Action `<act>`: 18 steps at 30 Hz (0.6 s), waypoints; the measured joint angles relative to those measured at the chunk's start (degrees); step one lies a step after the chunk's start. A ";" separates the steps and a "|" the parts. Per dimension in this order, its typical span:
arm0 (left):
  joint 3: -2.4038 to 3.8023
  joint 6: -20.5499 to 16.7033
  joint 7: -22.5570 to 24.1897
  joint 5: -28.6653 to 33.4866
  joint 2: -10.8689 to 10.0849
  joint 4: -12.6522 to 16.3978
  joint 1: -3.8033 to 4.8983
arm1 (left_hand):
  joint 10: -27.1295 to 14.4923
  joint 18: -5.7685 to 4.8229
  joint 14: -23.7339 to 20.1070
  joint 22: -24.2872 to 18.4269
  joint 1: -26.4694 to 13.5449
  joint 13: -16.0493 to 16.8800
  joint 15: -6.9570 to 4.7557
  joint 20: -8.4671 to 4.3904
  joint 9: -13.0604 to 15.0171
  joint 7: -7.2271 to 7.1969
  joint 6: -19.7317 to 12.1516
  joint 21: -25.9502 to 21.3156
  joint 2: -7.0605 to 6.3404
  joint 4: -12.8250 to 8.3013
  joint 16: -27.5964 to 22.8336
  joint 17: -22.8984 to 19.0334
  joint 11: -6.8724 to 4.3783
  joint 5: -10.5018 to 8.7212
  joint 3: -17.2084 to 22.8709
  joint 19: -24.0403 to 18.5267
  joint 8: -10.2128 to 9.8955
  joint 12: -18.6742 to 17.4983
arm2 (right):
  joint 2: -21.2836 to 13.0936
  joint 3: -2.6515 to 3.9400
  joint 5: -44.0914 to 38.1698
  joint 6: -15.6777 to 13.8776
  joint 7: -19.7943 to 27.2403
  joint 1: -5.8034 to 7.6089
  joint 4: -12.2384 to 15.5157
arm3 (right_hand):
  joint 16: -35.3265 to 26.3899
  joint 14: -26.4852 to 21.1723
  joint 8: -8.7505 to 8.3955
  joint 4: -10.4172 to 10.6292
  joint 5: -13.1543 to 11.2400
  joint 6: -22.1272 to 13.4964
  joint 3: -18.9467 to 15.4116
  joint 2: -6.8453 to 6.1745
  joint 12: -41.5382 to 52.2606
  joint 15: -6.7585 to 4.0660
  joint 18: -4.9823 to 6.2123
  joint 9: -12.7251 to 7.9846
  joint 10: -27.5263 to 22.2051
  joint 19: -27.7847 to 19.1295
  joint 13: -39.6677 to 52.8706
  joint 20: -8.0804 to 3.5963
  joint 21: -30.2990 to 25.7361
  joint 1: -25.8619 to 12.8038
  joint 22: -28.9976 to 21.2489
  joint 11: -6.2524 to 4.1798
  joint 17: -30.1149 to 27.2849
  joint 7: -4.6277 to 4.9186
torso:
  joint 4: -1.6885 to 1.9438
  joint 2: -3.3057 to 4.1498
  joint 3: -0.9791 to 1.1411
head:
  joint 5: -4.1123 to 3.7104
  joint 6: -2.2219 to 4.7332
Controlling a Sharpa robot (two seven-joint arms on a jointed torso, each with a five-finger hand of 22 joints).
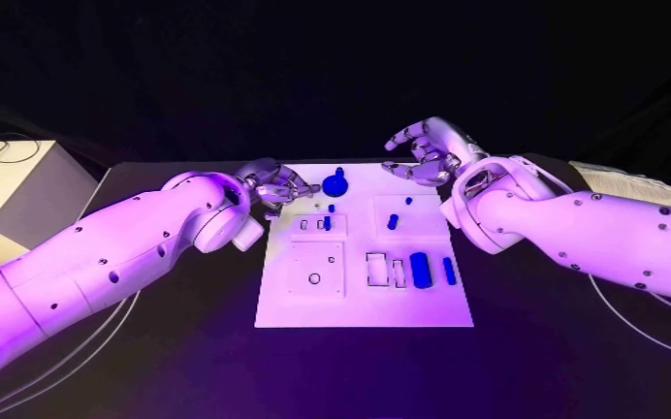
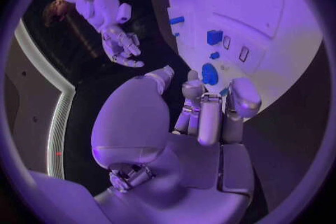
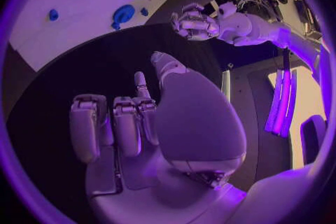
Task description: Assemble the parts on the task board
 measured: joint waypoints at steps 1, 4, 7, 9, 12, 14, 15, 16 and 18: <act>-0.30 1.41 -1.66 -1.77 0.66 -0.54 0.43 | 0.02 0.00 0.00 0.18 0.00 0.30 0.00 0.00 0.15 0.00 0.00 0.00 0.00 -0.15 0.00 0.00 -0.02 0.00 0.29 0.00 0.11 0.26 | -0.22 0.07 1.66 0.37 0.31 0.45 -0.50 | 0.00 0.00 0.00 -0.15 0.00 0.00 0.15 0.00 0.00 0.00 0.00 0.00 0.00 0.00 0.00 0.00 0.00 0.00 0.00 0.00 0.00 0.00 | -0.01 -0.13 0.08 | 0.15 -0.08; -1.25 4.98 -5.32 -5.92 2.33 -2.25 1.59 | 0.21 0.00 0.00 0.74 -0.45 0.99 0.00 0.00 0.35 -0.21 -0.21 0.49 0.45 0.01 0.30 0.00 -0.21 -0.21 1.28 0.00 0.48 0.84 | -0.44 0.15 5.08 1.35 0.83 1.20 -1.56 | 0.00 0.00 0.00 0.01 0.45 0.00 0.32 0.00 0.00 0.00 0.00 0.00 0.00 0.00 0.00 0.00 -0.20 0.00 0.00 0.00 0.00 0.00 | -0.09 -0.43 0.26 | 0.39 -0.32; -1.79 7.56 -7.58 -8.65 3.68 -3.50 2.50 | 0.81 0.01 0.00 1.03 -0.74 1.61 0.00 -0.15 0.46 -0.21 -0.21 0.50 0.62 -0.03 0.37 0.00 -0.22 -0.21 1.61 0.28 0.70 1.41 | -0.42 0.21 7.01 2.14 1.03 1.55 -2.34 | 0.00 0.00 0.00 0.01 0.45 0.00 0.32 0.00 0.00 0.00 0.00 0.05 0.00 0.00 0.00 0.00 -0.20 0.00 -0.01 0.00 0.00 0.00 | -0.18 -0.61 0.40 | 0.45 -0.45; -2.10 9.28 -8.91 -10.39 4.71 -4.34 3.07 | 1.21 -0.88 0.00 1.33 -1.46 2.31 0.00 -0.01 0.55 -0.21 -0.21 0.82 0.35 -0.06 0.68 0.00 -0.21 -0.21 1.68 0.41 0.74 2.00 | -0.37 0.21 8.07 2.68 1.08 1.73 -2.93 | 0.00 0.00 0.00 0.01 0.67 0.00 0.32 0.00 0.00 0.00 0.00 0.05 0.00 0.00 0.00 0.00 -0.20 0.00 -0.01 0.00 0.00 0.00 | -0.27 -0.69 0.55 | 0.47 -0.52; -2.77 11.95 -10.55 -12.72 6.34 -5.69 3.90 | 1.21 -0.88 0.00 1.60 -3.40 2.92 0.00 -0.01 0.71 -0.21 -0.21 0.89 0.07 0.16 0.68 0.00 -0.21 -0.21 1.90 0.41 1.00 2.47 | -0.35 0.21 9.33 3.42 1.08 1.86 -3.55 | 0.00 0.00 0.00 -0.15 0.88 0.00 0.48 -0.02 0.00 0.00 0.00 0.05 0.00 0.00 0.00 0.00 -0.20 0.02 -0.01 0.00 0.00 0.00 | -0.32 -0.79 0.72 | 0.48 -0.63; -3.33 13.59 -11.38 -13.99 7.30 -6.55 4.43 | 1.21 -0.88 -0.01 1.73 -4.45 3.10 0.00 -0.01 0.81 -0.24 -0.24 1.15 0.01 0.16 0.68 0.00 -0.21 -0.21 1.90 0.41 1.21 2.77 | -0.28 0.21 9.89 3.85 1.06 1.95 -3.86 | 0.00 0.00 0.00 -0.15 0.88 0.00 0.48 -0.23 0.00 0.00 0.00 0.05 0.00 0.00 0.00 0.00 -0.20 0.23 -0.01 0.00 0.00 0.00 | -0.36 -0.83 0.82 | 0.48 -0.75; -3.54 14.28 -11.72 -14.50 7.70 -6.92 4.66 | 1.21 -0.88 -0.01 1.77 -4.84 3.13 -0.01 -0.01 0.83 -0.42 -0.42 1.16 -0.02 0.16 0.68 -0.01 -0.21 -0.21 1.90 0.41 1.27 2.81 | -0.26 0.21 10.12 4.01 1.03 2.01 -3.96 | 0.00 0.00 0.00 -0.15 0.88 0.00 0.48 -0.23 0.00 0.00 0.00 0.05 0.00 0.00 -0.01 0.00 -0.20 0.23 -0.01 0.00 0.00 -0.01 | -0.36 -0.83 0.86 | 0.43 -0.77; -3.81 15.14 -12.11 -15.13 8.18 -7.38 4.98 | 1.21 -0.88 -0.01 1.88 -5.49 3.13 -0.01 -0.01 0.88 -0.42 -0.42 1.16 -0.05 0.16 0.68 -0.01 -0.21 -0.21 1.89 0.41 1.27 2.81 | -0.22 0.21 10.35 4.21 0.98 2.06 -4.11 | 0.00 0.00 0.00 -0.15 0.88 0.01 0.48 -0.23 0.00 0.00 0.00 0.05 0.00 0.00 -0.01 0.00 -0.20 0.23 -0.01 0.00 0.00 -0.01 | -0.38 -0.83 0.89 | 0.42 -0.83; -4.12 16.24 -12.59 -16.04 8.78 -7.96 5.39 | 1.15 -0.88 -0.01 2.07 -7.16 2.97 -0.01 -0.01 1.14 -0.32 -0.73 1.23 -0.10 -0.11 0.68 -0.01 -0.15 -0.21 1.46 0.41 1.54 2.81 | -0.20 0.21 10.63 4.45 0.91 2.10 -4.30 | 0.00 0.00 0.00 -0.05 1.16 0.00 0.58 -0.23 0.00 0.00 0.00 0.05 0.00 0.00 -0.01 0.00 -0.20 0.23 -0.02 0.00 0.00 -0.01 | -0.39 -0.83 0.96 | 0.42 -0.97</act>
